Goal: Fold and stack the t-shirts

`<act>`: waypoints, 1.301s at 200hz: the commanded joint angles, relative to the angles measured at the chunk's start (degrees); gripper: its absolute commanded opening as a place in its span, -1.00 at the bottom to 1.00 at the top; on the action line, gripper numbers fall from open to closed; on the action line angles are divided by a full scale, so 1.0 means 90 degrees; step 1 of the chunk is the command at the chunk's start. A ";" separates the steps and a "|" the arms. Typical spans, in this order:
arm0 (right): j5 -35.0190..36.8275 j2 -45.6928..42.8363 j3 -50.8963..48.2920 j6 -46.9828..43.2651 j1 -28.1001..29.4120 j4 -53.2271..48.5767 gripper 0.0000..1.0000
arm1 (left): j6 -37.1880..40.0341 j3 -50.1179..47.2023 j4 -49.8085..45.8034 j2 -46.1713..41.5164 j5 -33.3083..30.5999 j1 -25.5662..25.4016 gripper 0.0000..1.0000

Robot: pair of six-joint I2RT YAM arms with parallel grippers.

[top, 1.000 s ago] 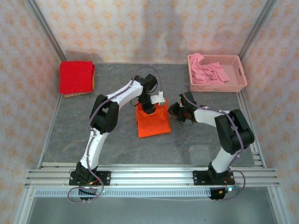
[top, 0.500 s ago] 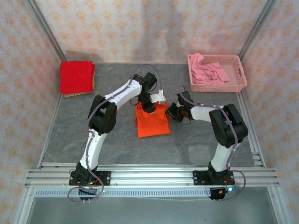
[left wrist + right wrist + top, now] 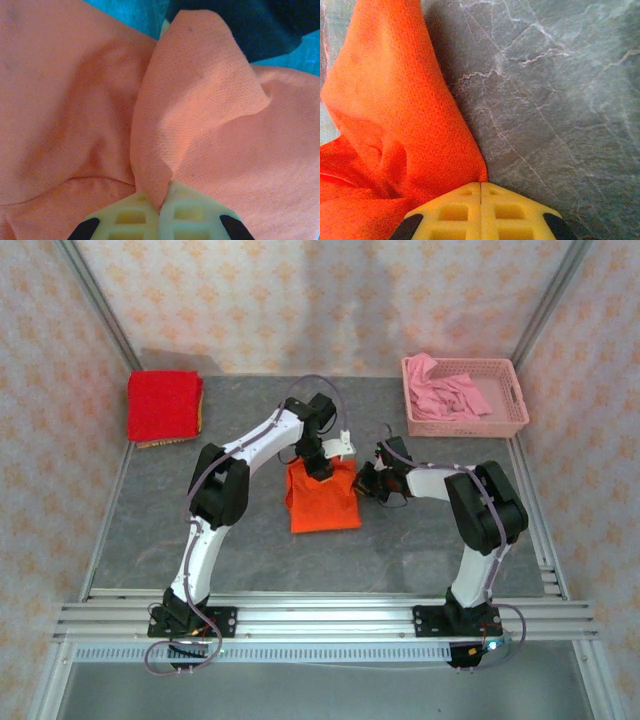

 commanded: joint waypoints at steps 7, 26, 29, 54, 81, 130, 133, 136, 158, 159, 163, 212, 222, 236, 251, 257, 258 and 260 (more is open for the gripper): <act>0.0152 0.0263 -0.0073 -0.0243 0.0024 -0.0494 -1.00 | 0.0160 0.0564 -0.0286 -0.0102 -0.0130 -0.0031 -1.00; 0.0211 0.0286 -0.0085 -0.0284 0.0022 -0.0560 -1.00 | 0.0213 0.0693 -0.0327 -0.0084 -0.0159 -0.0022 -1.00; 0.0216 0.0289 -0.0096 -0.0284 0.0017 -0.0564 -1.00 | 0.0218 0.0709 -0.0330 -0.0084 -0.0168 -0.0026 -1.00; 0.0227 0.0302 -0.0122 -0.0274 0.0017 -0.0549 -1.00 | 0.0257 0.0880 -0.0374 -0.0032 -0.0237 0.0016 -1.00; 0.0267 0.0313 -0.0117 -0.0222 0.0018 -0.0552 -1.00 | 0.0277 0.1076 -0.0540 0.0062 -0.0363 0.0151 -1.00; 0.0247 0.0377 -0.0083 -0.0177 0.0020 -0.0541 -1.00 | 0.0409 0.0997 -0.0587 -0.0055 -0.0304 0.0312 -1.00; 0.0239 0.0380 -0.0073 -0.0169 0.0022 -0.0536 -1.00 | 0.0414 0.1006 -0.0585 -0.0040 -0.0311 0.0320 -1.00; 0.0237 0.0382 -0.0068 -0.0163 0.0020 -0.0539 -1.00 | 0.0421 0.1021 -0.0585 -0.0030 -0.0315 0.0323 -1.00; 0.0227 0.0337 -0.0072 -0.0148 0.0019 -0.0530 -1.00 | 0.0432 0.1247 -0.0633 0.0136 -0.0389 0.0355 -1.00; 0.0227 0.0334 -0.0073 -0.0148 0.0018 -0.0530 -1.00 | 0.0433 0.1264 -0.0643 0.0148 -0.0387 0.0362 -1.00; 0.0234 0.0323 -0.0082 -0.0148 0.0019 -0.0529 -1.00 | 0.0448 0.1339 -0.0674 0.0192 -0.0398 0.0360 -1.00; 0.0227 0.0283 -0.0122 -0.0149 0.0021 -0.0545 -1.00 | 0.0439 0.2112 -0.0812 0.0779 -0.0482 0.0370 -1.00; 0.0227 0.0285 -0.0131 -0.0133 0.0017 -0.0516 -1.00 | 0.0434 0.2112 -0.0781 0.0827 -0.0477 0.0370 -1.00; 0.0215 0.0284 -0.0132 -0.0127 0.0023 -0.0501 -1.00 | 0.0420 0.2102 -0.0739 0.0915 -0.0559 0.0380 -1.00; 0.0198 0.0288 -0.0113 -0.0128 0.0022 -0.0505 -1.00 | 0.0361 0.2092 -0.0633 0.1003 -0.0663 0.0392 -1.00; 0.0190 0.0274 -0.0112 -0.0128 0.0022 -0.0506 -1.00 | 0.0314 0.2092 -0.0575 0.1036 -0.0725 0.0390 -1.00; 0.0189 0.0278 -0.0112 -0.0128 0.0019 -0.0503 -1.00 | 0.0305 0.2092 -0.0570 0.1043 -0.0735 0.0390 -1.00; 0.0188 0.0274 -0.0112 -0.0126 0.0022 -0.0501 -1.00 | 0.0292 0.2090 -0.0557 0.1055 -0.0748 0.0394 -1.00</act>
